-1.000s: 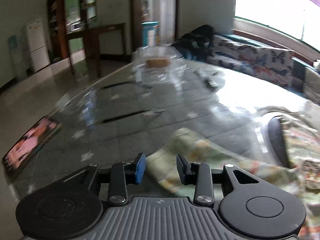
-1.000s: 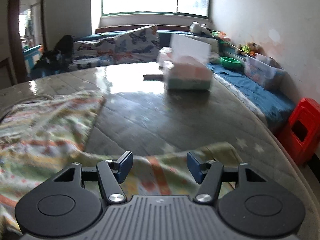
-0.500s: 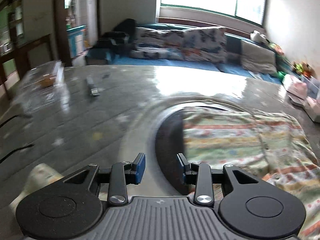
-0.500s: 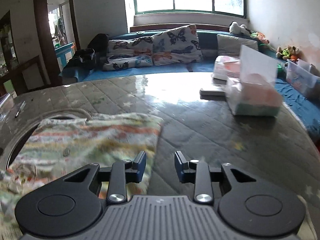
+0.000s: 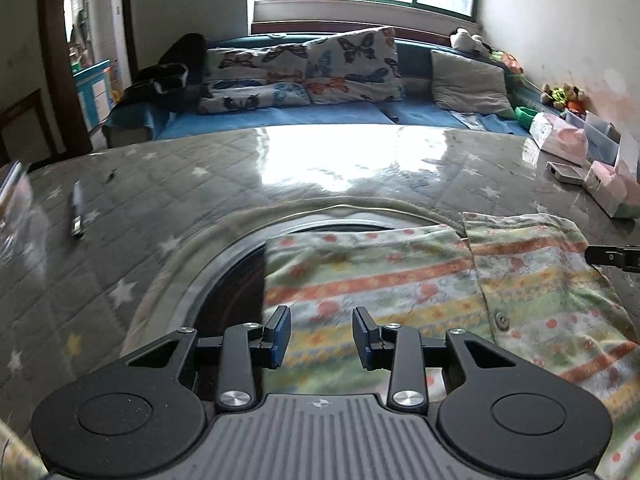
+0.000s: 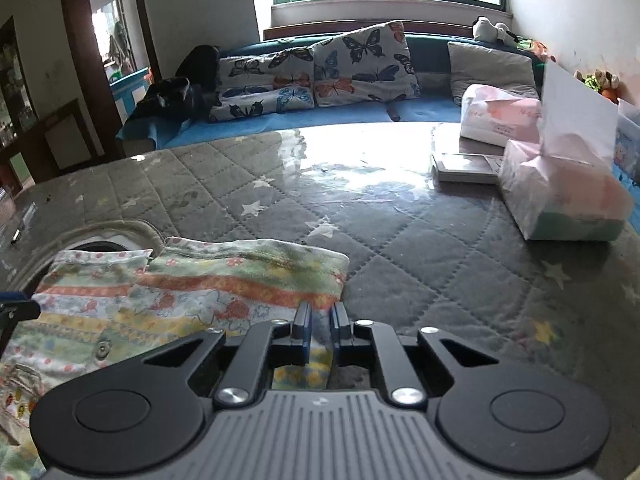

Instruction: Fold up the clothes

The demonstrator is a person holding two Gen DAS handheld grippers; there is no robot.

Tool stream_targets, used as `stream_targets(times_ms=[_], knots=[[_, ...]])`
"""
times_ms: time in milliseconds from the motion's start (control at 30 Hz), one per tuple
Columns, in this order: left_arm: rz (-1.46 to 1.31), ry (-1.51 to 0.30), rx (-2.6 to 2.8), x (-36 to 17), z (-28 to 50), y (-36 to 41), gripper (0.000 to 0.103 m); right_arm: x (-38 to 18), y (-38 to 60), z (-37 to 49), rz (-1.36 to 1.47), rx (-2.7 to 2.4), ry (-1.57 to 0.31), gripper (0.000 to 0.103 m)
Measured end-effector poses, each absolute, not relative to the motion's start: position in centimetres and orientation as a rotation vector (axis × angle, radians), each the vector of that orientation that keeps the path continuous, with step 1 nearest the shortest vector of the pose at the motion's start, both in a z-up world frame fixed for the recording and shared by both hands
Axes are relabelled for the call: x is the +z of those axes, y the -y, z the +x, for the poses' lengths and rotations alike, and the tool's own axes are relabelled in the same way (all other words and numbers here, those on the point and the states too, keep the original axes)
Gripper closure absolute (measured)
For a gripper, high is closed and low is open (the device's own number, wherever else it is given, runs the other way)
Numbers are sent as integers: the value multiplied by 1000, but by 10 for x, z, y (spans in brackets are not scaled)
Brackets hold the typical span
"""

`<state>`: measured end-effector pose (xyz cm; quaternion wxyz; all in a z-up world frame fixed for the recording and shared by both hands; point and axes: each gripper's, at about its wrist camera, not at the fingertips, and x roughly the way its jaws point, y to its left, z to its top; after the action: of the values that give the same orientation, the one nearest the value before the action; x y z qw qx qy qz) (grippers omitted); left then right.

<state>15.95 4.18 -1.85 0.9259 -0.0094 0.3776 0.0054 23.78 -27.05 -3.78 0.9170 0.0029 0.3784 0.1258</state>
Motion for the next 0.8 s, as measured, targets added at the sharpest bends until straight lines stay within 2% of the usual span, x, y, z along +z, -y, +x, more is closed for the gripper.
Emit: stream_targets(times_ms=[633,800], knots=[[16,-767,1,-33,212,-30,66,-35,254,261,-104,255,-765,89],[10,-761,16,-33,219,-32,66,-39,252,266,-117,249,-761,84]])
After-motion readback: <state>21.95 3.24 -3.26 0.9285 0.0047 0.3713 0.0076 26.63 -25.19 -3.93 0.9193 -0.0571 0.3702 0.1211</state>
